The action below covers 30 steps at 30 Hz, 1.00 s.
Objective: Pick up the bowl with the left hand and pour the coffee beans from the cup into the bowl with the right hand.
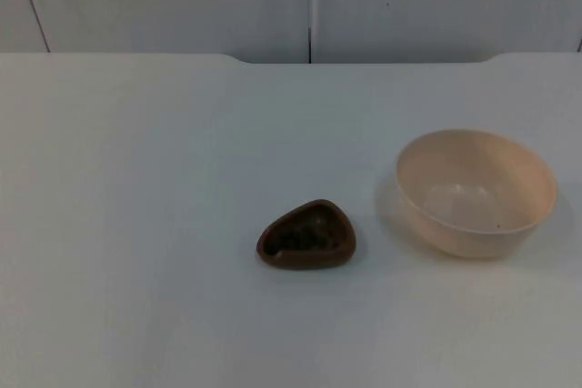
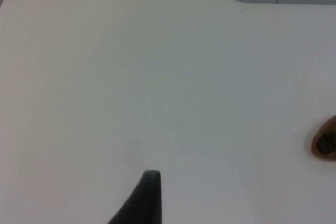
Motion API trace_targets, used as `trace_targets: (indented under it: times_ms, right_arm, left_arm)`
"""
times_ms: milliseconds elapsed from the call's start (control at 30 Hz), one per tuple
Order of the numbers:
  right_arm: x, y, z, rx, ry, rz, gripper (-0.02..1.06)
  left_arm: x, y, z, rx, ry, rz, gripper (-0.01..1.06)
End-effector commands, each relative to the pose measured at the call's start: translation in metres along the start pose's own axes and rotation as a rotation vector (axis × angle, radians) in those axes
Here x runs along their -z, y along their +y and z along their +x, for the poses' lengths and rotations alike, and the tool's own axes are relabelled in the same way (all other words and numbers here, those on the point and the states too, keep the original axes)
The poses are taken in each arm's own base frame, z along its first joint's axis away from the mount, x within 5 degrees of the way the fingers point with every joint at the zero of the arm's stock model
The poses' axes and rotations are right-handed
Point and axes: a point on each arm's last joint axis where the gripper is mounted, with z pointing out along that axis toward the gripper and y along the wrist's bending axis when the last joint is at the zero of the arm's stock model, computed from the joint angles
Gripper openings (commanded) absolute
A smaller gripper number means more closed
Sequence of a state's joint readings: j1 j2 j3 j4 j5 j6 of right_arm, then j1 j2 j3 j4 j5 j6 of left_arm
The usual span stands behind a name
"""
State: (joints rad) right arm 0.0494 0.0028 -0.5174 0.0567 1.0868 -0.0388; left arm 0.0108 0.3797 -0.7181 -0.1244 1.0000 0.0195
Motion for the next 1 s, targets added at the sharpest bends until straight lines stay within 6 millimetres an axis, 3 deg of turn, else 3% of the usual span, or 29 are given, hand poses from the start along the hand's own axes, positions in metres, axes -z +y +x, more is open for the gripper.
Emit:
trace_targets:
  times_ms: [0, 500, 967]
  right_arm:
    - [0.000, 0.000, 0.000, 0.003, -0.008, 0.009, 1.05]
    - [0.000, 0.000, 0.000, 0.003, -0.008, 0.009, 1.05]
    - [0.000, 0.000, 0.000, 0.003, -0.008, 0.009, 1.05]
  left_arm:
    - [-0.004, -0.002, -0.008, 0.022, -0.032, 0.024, 1.05]
    - [-0.052, -0.010, -0.033, 0.003, 0.079, 0.154, 1.05]
    - [-0.055, -0.014, -0.088, -0.038, 0.036, 0.170, 1.05]
